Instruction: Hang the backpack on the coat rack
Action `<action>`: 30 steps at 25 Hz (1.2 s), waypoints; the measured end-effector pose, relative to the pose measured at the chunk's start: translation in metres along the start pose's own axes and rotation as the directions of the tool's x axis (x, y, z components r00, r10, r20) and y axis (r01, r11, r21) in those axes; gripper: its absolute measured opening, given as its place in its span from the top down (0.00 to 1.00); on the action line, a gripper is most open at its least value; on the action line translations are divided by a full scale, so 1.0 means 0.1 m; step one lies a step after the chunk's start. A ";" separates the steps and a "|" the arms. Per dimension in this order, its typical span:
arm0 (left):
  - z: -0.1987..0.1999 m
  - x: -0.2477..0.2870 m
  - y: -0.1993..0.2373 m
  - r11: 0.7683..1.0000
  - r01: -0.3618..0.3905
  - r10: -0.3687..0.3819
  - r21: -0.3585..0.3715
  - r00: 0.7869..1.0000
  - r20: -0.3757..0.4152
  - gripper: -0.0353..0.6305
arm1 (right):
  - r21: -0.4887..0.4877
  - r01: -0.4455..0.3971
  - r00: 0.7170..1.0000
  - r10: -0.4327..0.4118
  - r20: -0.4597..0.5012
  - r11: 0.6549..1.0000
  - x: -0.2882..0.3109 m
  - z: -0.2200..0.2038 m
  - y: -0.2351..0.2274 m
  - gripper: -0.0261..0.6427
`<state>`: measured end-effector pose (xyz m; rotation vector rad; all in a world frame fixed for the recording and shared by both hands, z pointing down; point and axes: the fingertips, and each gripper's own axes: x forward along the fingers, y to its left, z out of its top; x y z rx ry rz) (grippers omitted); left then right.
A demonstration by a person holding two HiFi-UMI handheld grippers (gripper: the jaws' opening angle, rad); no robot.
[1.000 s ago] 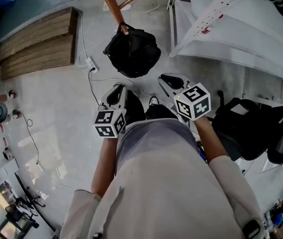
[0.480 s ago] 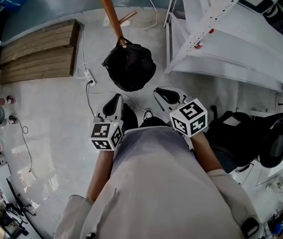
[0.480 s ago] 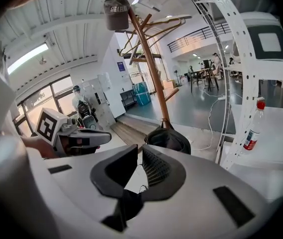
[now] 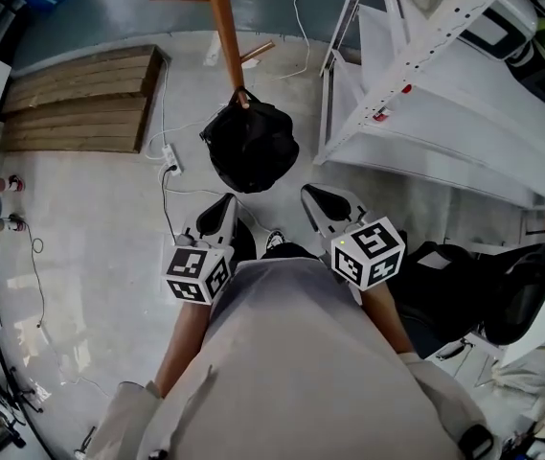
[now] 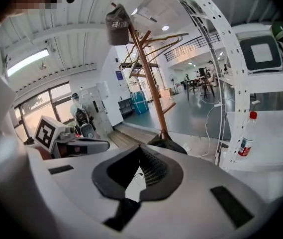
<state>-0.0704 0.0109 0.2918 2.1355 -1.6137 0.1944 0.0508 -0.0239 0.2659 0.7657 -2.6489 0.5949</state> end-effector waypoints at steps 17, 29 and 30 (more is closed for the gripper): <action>0.33 -0.07 -0.09 0.998 0.013 -0.009 -0.057 0.998 0.069 0.94 | -0.060 -0.049 0.999 0.049 0.003 0.997 -0.03 0.26 0.07 0.95; 0.41 -0.06 -0.10 0.995 0.099 -0.095 -0.035 0.992 0.088 0.94 | -0.081 -0.013 0.999 0.016 0.035 0.997 0.03 0.32 0.11 0.95; 0.41 -0.06 -0.10 0.995 0.098 -0.096 -0.029 0.992 0.086 0.94 | -0.081 -0.009 0.999 0.012 0.037 0.997 0.04 0.32 0.10 0.95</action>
